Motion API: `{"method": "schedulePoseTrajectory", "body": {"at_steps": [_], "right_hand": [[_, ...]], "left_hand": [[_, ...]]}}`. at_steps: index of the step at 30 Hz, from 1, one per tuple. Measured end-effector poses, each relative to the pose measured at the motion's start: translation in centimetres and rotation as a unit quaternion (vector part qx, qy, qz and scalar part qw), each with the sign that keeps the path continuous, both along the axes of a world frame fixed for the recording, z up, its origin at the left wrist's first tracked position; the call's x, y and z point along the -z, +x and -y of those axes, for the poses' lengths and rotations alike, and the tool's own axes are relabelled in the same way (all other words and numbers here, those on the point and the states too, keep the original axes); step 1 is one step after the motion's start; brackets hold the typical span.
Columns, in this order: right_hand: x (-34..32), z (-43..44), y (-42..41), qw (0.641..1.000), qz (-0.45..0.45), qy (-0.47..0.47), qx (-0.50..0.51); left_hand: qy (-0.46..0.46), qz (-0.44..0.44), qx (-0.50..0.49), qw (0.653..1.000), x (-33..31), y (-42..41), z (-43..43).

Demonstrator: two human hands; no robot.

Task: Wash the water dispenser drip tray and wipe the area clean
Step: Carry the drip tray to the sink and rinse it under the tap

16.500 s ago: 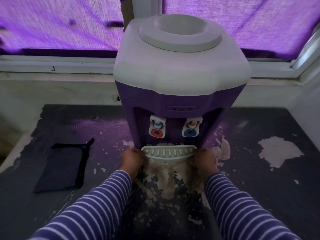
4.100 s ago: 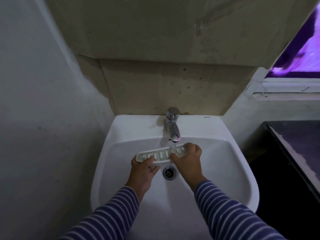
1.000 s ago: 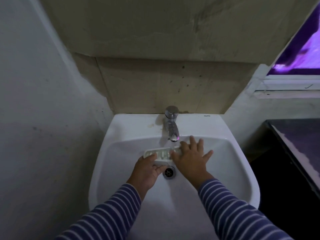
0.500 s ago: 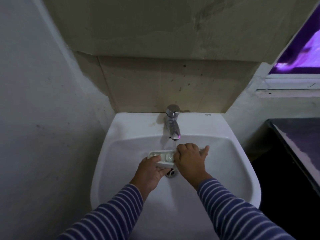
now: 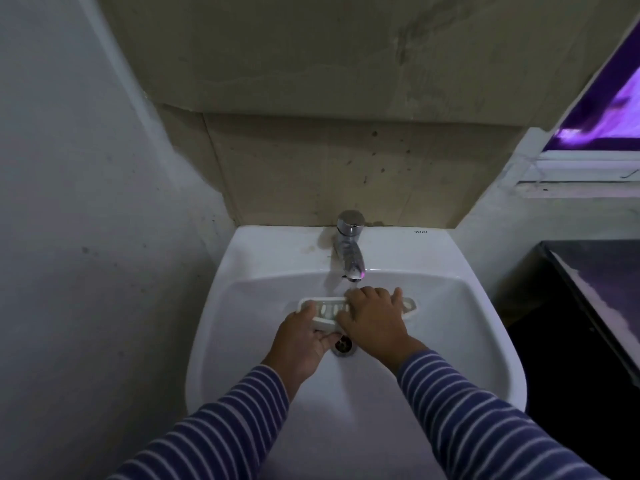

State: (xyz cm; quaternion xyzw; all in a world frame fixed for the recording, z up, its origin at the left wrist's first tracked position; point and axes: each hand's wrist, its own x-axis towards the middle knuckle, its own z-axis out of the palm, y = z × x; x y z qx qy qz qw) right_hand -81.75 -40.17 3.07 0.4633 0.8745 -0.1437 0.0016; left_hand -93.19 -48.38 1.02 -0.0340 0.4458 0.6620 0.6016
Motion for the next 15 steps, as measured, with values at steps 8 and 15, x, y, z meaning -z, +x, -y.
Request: {"method": "schedulePoseTrajectory", "body": {"at_steps": [8,15], "right_hand": [[-0.1,-0.2,0.0,1.0,0.004,0.028,-0.003],[-0.1,0.3,-0.5,0.999,0.002,0.007,0.038]], "left_hand": [[-0.022,0.02,-0.002,1.0,-0.6,0.3,-0.3],[-0.022,0.016,0.04,0.999,-1.2,0.8,0.0]]}}
